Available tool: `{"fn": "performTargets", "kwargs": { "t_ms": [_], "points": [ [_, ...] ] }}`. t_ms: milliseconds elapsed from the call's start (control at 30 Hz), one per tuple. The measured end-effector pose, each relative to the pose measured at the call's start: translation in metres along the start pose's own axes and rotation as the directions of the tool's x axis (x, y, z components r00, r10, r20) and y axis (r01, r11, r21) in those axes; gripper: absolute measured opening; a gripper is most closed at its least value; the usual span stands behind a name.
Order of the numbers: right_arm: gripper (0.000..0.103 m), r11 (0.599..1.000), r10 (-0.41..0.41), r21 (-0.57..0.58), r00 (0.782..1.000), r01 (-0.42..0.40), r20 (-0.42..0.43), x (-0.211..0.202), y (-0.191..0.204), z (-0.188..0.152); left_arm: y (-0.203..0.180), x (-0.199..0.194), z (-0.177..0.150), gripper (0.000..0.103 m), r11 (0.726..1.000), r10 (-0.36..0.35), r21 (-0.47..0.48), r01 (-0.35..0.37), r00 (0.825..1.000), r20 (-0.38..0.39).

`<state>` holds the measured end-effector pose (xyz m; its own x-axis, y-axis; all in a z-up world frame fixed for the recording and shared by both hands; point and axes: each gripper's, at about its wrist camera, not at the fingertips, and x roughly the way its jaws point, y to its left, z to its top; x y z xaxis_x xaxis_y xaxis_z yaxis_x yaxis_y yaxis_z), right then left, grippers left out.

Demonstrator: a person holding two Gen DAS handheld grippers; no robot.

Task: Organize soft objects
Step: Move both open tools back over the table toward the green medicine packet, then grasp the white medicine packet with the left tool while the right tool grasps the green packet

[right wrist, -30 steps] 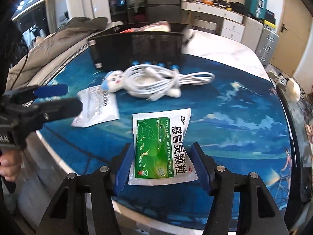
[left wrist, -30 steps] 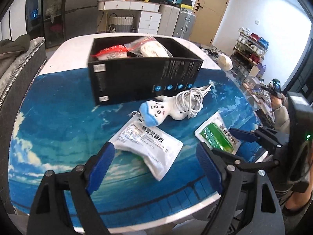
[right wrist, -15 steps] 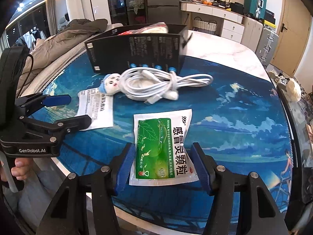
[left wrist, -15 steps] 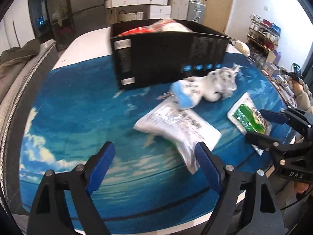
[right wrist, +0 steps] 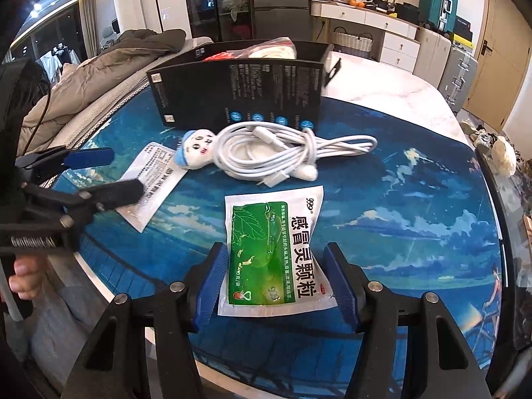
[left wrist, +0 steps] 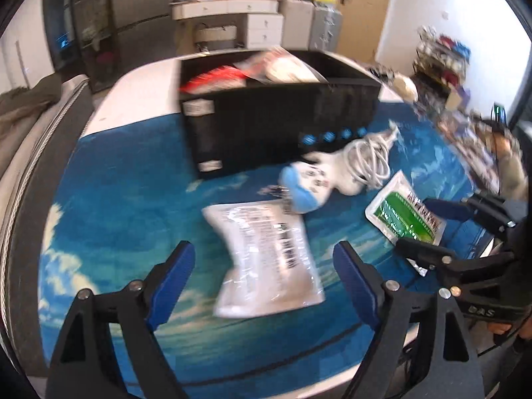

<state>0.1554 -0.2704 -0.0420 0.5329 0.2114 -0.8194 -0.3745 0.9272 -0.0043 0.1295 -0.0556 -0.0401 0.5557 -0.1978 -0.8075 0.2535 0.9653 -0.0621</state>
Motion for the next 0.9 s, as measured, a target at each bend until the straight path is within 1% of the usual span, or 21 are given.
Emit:
{"fn": "performTargets", "kwargs": {
  "t_ms": [33,67,100,133,167,200,233,300,400,433,500,533,600,633,733,833,900],
  "points": [
    [0.061,1.0,-0.005,0.001,1.0,0.005,-0.002,0.0,-0.002,0.0,-0.004,0.006,0.001,0.085,1.0,0.008,0.01,-0.007,1.0,-0.014],
    [0.061,1.0,-0.007,0.004,1.0,0.007,-0.002,0.0,-0.004,0.0,-0.004,0.011,0.001,0.083,1.0,0.016,0.016,-0.016,1.0,-0.026],
    [0.061,1.0,-0.006,0.007,1.0,0.006,-0.002,0.0,-0.005,0.0,-0.003,0.013,0.001,0.078,1.0,0.025,0.016,-0.025,0.999,-0.025],
    [0.061,1.0,-0.002,0.006,1.0,0.002,-0.002,0.0,-0.005,-0.001,-0.001,0.012,0.0,0.073,0.999,0.034,0.02,-0.034,0.999,-0.006],
    [0.061,1.0,-0.003,0.001,1.0,0.003,-0.003,0.0,-0.004,-0.001,0.0,0.011,-0.002,0.065,0.999,0.033,0.018,-0.033,0.999,-0.001],
    [0.061,1.0,-0.005,-0.006,1.0,0.005,-0.002,0.0,-0.003,-0.001,0.001,0.008,-0.003,0.052,0.999,0.033,0.018,-0.033,0.999,0.004],
    [0.061,1.0,-0.009,-0.024,1.0,0.009,0.0,0.001,0.0,-0.001,0.003,0.005,-0.006,0.049,0.999,0.035,0.017,-0.035,0.999,0.01],
    [0.06,0.999,0.01,-0.049,1.0,-0.009,0.005,0.001,0.005,-0.002,0.009,0.002,-0.009,0.044,1.0,0.018,0.016,-0.018,1.0,0.009],
    [0.048,0.997,0.028,-0.079,1.0,-0.028,0.007,0.001,0.014,-0.002,0.013,-0.004,-0.015,0.038,0.999,0.011,0.03,-0.012,1.0,0.009],
    [0.042,0.996,0.03,-0.086,1.0,-0.029,0.008,0.001,0.016,-0.002,0.015,-0.006,-0.016,0.036,1.0,0.006,0.028,-0.006,1.0,0.011],
    [0.034,0.995,0.048,-0.093,0.999,-0.047,0.007,0.0,0.019,-0.001,0.018,-0.011,-0.019,0.03,1.0,-0.01,0.019,0.01,1.0,0.018],
    [0.03,0.994,0.061,-0.092,0.998,-0.06,0.007,-0.001,0.02,-0.001,0.019,-0.014,-0.02,0.029,1.0,-0.017,0.017,0.016,1.0,0.021],
    [0.026,0.994,0.076,-0.081,0.997,-0.075,0.009,-0.001,0.02,-0.001,0.021,-0.019,-0.021,0.023,0.999,-0.033,0.009,0.032,0.999,0.026],
    [0.022,0.994,0.083,-0.076,0.997,-0.082,0.01,-0.002,0.02,0.0,0.02,-0.02,-0.022,0.022,0.999,-0.033,0.01,0.033,0.999,0.027],
    [0.016,0.993,0.088,-0.078,0.996,-0.087,0.017,-0.005,0.022,0.001,0.02,-0.022,-0.021,0.019,0.999,-0.032,0.014,0.031,0.999,0.029],
    [0.014,0.993,0.096,-0.072,0.995,-0.094,0.02,-0.007,0.022,0.002,0.02,-0.027,-0.022,0.018,0.999,-0.036,0.014,0.036,0.999,0.038],
    [0.014,0.993,0.101,-0.062,0.995,-0.099,0.025,-0.009,0.019,0.003,0.019,-0.032,-0.021,0.017,0.999,-0.032,0.011,0.032,0.998,0.062]
  ]
}}
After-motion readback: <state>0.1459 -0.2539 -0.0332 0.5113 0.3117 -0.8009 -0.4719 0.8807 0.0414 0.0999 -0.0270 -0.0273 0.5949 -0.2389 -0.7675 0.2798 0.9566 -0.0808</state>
